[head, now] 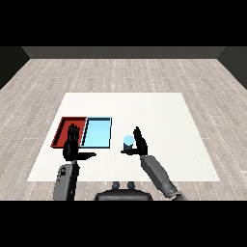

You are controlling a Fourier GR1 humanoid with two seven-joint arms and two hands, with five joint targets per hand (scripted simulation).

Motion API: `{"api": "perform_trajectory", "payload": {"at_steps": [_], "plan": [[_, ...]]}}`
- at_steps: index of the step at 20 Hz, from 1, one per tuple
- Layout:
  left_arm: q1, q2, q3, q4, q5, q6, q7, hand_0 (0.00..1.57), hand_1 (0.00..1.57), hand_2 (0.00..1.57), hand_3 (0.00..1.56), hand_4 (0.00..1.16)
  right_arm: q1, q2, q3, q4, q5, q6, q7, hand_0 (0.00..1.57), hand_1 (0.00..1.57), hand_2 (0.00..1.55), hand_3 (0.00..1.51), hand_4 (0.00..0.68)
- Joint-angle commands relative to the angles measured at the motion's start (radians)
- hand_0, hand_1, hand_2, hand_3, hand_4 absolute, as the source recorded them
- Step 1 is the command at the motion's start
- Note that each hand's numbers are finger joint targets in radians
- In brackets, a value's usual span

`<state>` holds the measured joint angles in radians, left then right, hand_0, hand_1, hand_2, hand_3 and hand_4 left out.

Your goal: Pick the blue can and put it in the blue box

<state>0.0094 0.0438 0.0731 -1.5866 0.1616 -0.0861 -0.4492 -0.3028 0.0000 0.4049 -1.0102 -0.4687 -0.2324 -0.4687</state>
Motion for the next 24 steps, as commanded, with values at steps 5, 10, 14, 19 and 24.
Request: {"api": "perform_trajectory", "payload": {"at_steps": [5,10,14,19,24], "plan": [[-0.069,-0.029,-0.02,0.019,-0.024,0.052,0.039,0.0,0.0,0.0,0.0,0.0,-0.024,0.0,0.021,-0.004,-0.036,0.002,0.015,0.0,0.0,0.0,0.0,0.0],[0.074,-0.005,-0.023,-0.058,-0.011,-0.007,-0.006,0.0,0.0,0.0,0.0,0.0,-0.07,0.0,0.068,0.095,-0.086,-0.008,-0.039,0.0,0.0,0.0,0.0,0.0],[0.072,-0.011,-0.021,-0.012,-0.01,-0.02,-0.039,0.0,0.0,0.0,0.0,0.0,-0.119,0.0,0.037,0.185,-0.102,0.043,-0.057,0.0,0.0,0.0,0.0,0.0],[0.012,0.025,0.021,-0.056,0.043,-0.026,0.054,0.0,0.0,0.0,0.0,0.0,-0.18,0.0,0.124,0.235,-0.208,0.011,-0.117,0.0,0.0,0.0,0.0,0.0],[0.036,-0.011,-0.014,0.038,-0.025,-0.014,-0.064,0.0,0.0,0.0,0.0,0.0,-0.194,0.0,0.194,0.263,-0.275,-0.073,-0.158,0.0,0.0,0.0,0.0,0.0]]}}
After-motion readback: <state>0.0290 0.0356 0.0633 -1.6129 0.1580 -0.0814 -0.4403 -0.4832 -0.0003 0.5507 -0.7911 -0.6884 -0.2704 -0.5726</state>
